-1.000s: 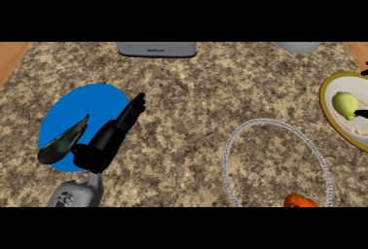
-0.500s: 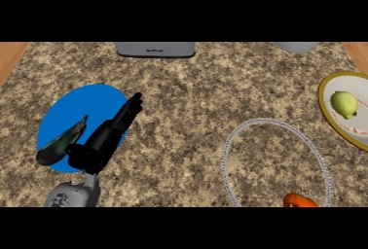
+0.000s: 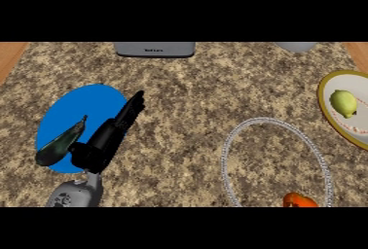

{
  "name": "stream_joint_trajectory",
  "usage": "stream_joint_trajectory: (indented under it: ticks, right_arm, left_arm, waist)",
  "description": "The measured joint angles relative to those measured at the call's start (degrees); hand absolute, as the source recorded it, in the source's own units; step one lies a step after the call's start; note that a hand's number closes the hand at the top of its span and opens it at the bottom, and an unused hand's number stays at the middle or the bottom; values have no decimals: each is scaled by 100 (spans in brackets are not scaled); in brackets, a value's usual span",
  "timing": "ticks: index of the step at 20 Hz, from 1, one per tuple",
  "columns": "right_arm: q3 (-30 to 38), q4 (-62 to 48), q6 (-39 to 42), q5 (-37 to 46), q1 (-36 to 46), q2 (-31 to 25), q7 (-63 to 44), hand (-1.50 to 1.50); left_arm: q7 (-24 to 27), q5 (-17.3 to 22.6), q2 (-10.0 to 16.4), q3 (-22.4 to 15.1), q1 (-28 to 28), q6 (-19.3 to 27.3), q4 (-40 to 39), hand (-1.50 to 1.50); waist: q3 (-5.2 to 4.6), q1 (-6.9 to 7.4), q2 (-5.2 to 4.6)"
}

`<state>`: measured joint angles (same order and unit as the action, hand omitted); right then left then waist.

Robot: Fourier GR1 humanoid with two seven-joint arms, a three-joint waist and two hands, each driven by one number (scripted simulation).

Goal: Pick the lemon from the placemat and place it in the bowl

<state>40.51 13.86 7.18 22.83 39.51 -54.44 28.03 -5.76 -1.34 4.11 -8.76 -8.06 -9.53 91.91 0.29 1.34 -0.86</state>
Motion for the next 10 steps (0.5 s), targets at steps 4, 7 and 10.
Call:
stream_joint_trajectory:
  ticks: [4,7,10]
  right_arm:
    - [342,-256,297,-287,-362,-377,282,-150]
    - [514,-377,558,-435,-634,-604,499,-150]
    - [608,-489,998,-521,-930,-831,679,-150]
  left_arm:
    - [102,28,42,50,51,-47,-21,0]
    - [102,81,75,103,7,-97,-29,0]
    - [163,78,72,102,68,-106,-56,0]
  waist:
    - [15,4,-20]
    - [25,-7,-28]
    - [32,-27,-26]
